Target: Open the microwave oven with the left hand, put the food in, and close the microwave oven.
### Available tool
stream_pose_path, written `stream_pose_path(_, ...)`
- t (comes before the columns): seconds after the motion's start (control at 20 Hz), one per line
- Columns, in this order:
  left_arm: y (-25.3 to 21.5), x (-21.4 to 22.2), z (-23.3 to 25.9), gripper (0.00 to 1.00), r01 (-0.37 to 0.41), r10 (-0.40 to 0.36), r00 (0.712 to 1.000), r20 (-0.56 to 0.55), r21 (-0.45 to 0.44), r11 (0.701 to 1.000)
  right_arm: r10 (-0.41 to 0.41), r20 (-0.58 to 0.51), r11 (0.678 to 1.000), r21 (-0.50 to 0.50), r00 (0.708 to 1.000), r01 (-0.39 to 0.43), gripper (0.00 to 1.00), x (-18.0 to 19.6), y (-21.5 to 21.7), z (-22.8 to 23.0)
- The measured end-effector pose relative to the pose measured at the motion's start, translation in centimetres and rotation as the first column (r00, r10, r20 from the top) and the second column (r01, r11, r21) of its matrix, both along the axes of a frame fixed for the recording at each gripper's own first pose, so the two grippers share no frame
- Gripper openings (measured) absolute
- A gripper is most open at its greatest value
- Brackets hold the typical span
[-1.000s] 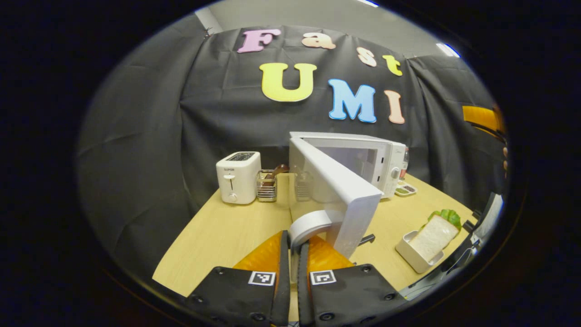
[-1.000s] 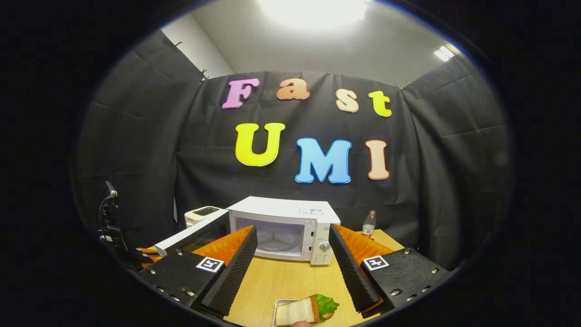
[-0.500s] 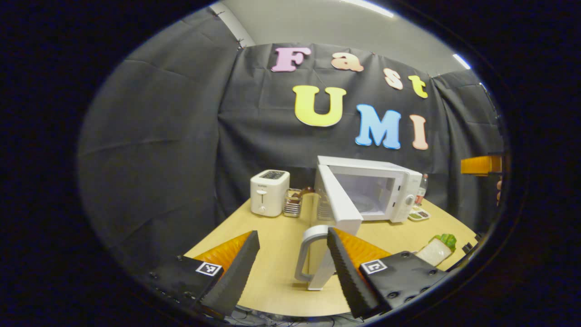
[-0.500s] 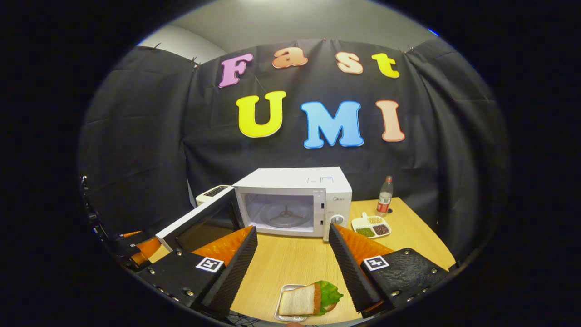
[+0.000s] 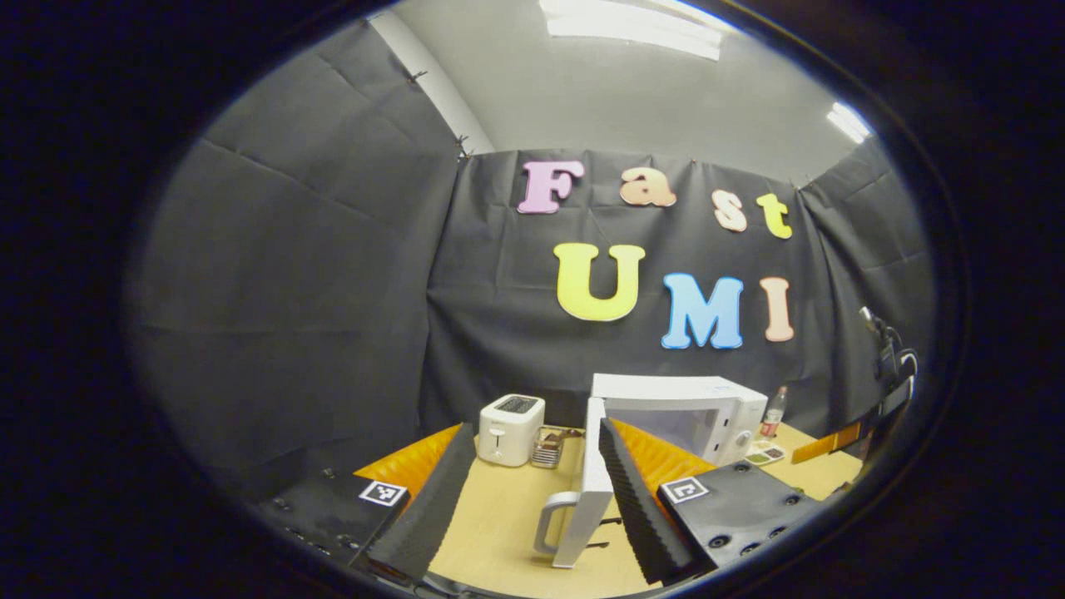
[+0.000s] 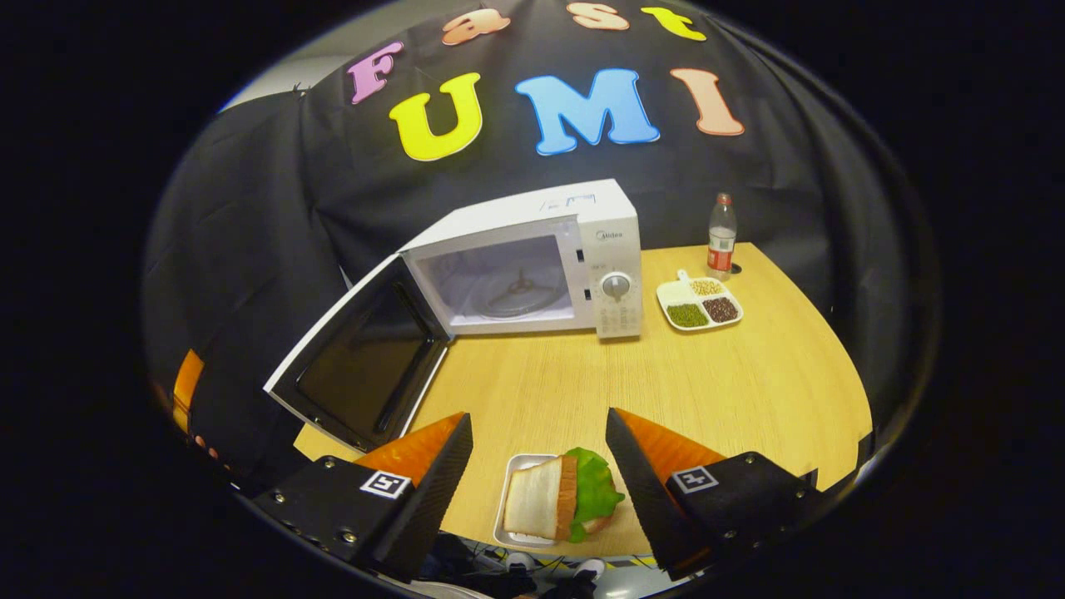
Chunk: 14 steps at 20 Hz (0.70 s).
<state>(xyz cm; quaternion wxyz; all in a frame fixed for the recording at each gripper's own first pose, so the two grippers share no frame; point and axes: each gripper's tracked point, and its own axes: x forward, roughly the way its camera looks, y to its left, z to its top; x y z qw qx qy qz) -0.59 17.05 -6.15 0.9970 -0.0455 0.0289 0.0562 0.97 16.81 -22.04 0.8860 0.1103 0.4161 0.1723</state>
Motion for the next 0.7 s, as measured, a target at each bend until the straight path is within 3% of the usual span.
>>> stream_pose_path(0.25,-0.2,-1.5,0.7,0.95,-0.038,0.038,0.999,-0.004,0.028,0.999,0.012,-0.141,1.0,0.002,0.99,-0.011,0.98,-1.1,-1.0,-4.4)
stream_pose_path(0.7,-2.1,-2.3,1.0,0.95,-0.067,0.068,0.997,-0.03,0.042,0.997,0.069,-0.356,0.993,0.115,0.932,-0.03,0.98,-4.3,-0.5,-9.0)
